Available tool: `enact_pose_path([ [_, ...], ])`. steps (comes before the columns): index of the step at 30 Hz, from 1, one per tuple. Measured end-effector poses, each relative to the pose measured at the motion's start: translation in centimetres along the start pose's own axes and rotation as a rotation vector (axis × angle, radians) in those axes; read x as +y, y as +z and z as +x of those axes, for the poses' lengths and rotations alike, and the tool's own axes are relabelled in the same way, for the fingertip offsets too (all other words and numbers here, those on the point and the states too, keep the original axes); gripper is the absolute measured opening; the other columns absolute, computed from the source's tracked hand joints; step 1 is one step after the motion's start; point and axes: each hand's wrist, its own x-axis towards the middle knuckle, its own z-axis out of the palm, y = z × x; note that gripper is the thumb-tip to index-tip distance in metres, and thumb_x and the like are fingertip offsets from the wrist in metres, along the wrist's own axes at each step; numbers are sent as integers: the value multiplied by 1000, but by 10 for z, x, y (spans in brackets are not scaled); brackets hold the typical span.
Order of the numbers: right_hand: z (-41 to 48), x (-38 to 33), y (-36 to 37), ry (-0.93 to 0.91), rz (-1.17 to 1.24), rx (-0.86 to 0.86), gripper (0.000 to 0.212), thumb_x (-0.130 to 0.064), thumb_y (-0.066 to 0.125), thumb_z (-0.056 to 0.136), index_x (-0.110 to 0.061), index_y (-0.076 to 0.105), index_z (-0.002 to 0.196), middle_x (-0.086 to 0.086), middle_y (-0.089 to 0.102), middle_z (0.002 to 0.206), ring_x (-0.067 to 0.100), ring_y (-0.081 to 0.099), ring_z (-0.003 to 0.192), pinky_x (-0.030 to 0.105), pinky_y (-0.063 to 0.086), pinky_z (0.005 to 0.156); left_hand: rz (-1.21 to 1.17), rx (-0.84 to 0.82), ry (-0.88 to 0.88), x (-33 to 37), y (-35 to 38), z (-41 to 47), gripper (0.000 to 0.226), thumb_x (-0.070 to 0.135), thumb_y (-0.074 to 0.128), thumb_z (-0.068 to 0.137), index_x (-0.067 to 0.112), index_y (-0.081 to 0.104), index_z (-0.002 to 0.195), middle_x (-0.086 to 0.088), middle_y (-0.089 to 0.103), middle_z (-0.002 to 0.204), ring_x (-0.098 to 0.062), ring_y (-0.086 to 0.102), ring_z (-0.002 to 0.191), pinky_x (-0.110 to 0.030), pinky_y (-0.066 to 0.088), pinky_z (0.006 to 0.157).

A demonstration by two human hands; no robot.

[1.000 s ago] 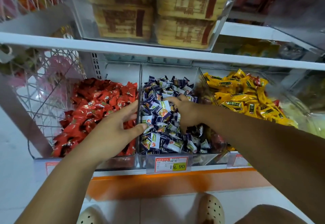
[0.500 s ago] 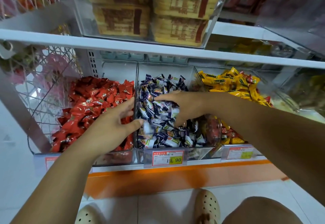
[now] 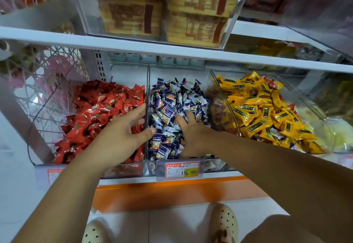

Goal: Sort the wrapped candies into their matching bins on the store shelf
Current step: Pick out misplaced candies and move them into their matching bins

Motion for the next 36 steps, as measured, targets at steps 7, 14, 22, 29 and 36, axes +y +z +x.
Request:
enact_pose_path([
  [7,8,14,-12,-50,1,63,96,-13,81,70,-30,18,141,8,7,149,28,52,90,24,38,48,6,23,1,-5,-1,3,71,30,64,89,37,27,149,26,35,144,13,35,124,-12,25,100],
  [14,22,32,-58,-39,-5,248,72,-10,70,79,-33,37,138,13,40,131,31,57,103,32,50,78,24,12,14,-8,-3,5,72,32,65,88,39,26,149,26,35,146,14,35,124,-12,25,98],
  [22,11,30,-112,57,254,-50,87,-26,78,78,-35,26,148,1,27,155,23,54,115,28,46,84,40,-17,31,-14,-7,9,70,36,66,87,47,29,145,29,38,144,15,35,127,-23,28,111],
  [29,3,34,-119,153,181,-82,51,-17,67,88,-15,51,137,11,58,124,26,62,103,37,54,89,61,-10,20,-13,-6,8,71,37,66,86,46,28,146,28,38,145,14,35,128,-27,29,112],
  [36,-12,22,-87,15,-202,-264,66,-37,71,84,-17,45,141,3,50,137,25,50,121,32,43,93,44,-8,14,-12,-6,8,72,36,66,86,42,28,147,26,38,146,13,33,130,-28,26,114],
])
